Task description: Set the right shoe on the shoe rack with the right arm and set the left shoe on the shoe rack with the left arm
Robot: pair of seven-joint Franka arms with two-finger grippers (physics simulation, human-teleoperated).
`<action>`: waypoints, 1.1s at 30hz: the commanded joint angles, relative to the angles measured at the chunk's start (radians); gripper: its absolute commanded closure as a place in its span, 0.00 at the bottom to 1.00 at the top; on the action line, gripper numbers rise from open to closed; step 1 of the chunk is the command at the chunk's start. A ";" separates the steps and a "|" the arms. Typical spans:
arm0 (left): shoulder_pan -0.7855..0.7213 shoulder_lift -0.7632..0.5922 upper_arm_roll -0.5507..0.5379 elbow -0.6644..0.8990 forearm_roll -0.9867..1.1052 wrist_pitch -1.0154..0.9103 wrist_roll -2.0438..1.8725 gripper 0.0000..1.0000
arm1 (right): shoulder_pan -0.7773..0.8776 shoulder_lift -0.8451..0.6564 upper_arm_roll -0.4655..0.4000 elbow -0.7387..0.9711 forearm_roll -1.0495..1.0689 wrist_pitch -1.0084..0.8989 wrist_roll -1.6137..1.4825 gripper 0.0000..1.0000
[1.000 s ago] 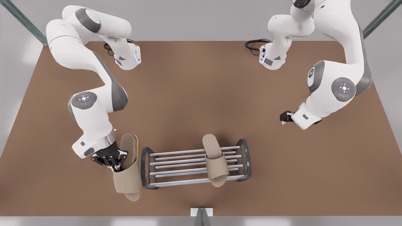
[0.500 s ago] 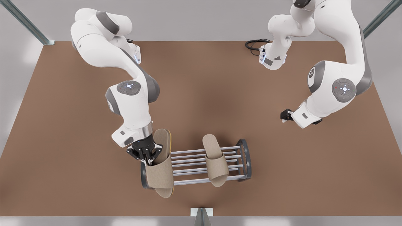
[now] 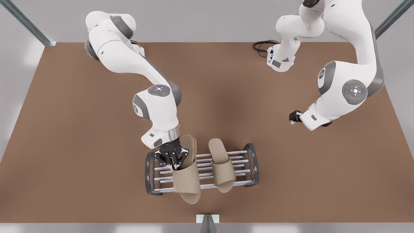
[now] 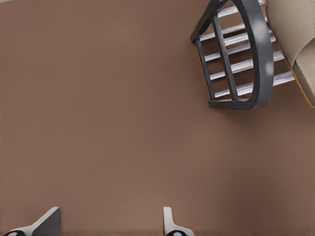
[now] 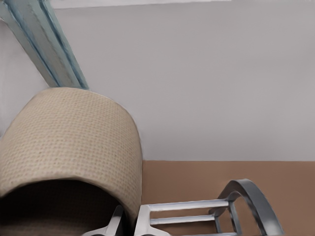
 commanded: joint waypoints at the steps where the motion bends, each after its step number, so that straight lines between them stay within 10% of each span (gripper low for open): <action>1: 0.000 -0.002 0.000 0.000 0.001 -0.003 0.019 0.00 | 0.016 -0.001 -0.008 0.000 -0.009 0.055 0.075 0.79; 33: -0.001 0.007 -0.002 -0.015 0.001 0.008 0.014 0.00 | -0.016 -0.066 -0.051 -0.335 -0.147 0.190 0.012 0.79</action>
